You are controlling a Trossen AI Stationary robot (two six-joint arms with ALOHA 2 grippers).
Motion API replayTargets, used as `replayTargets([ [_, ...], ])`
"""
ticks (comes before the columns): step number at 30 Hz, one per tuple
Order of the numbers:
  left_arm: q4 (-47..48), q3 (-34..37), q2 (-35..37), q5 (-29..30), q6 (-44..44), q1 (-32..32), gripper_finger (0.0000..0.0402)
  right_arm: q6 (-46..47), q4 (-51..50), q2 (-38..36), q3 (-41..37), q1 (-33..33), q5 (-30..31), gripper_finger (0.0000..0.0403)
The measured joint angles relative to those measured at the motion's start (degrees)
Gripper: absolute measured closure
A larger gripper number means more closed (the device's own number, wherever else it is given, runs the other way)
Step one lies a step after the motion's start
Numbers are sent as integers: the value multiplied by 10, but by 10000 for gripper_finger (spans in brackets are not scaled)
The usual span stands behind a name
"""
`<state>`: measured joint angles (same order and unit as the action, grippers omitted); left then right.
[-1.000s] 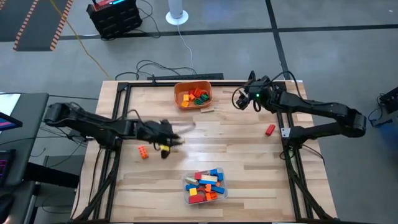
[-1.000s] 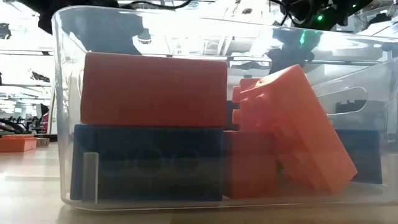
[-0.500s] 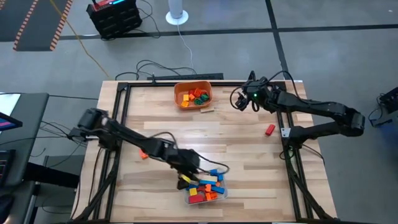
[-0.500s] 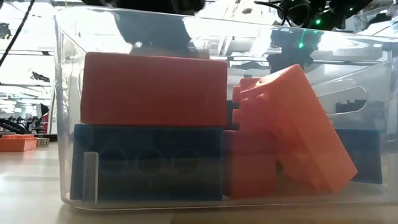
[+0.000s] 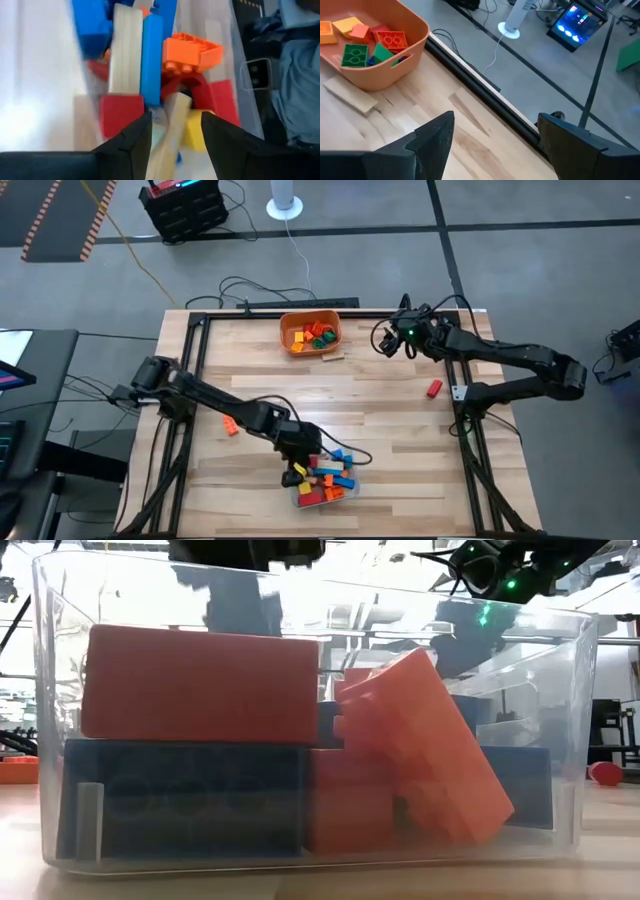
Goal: Sort blocks by size
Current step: Put the large orange game piece into the transparent bin
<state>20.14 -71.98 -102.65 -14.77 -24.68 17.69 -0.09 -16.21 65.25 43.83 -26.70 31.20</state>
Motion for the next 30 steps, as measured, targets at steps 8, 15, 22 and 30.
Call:
replayTargets([
  [8,157,-15,132,122,61,0,225,-4,28,0,0,2,-17,86],
  [15,518,43,202,259,60,28,224,-29,41,0,0,22,-20,86],
  [22,542,147,209,215,158,81,224,-34,56,0,0,32,-21,86],
  [30,479,181,209,262,196,90,224,-34,57,0,0,32,-27,86],
])
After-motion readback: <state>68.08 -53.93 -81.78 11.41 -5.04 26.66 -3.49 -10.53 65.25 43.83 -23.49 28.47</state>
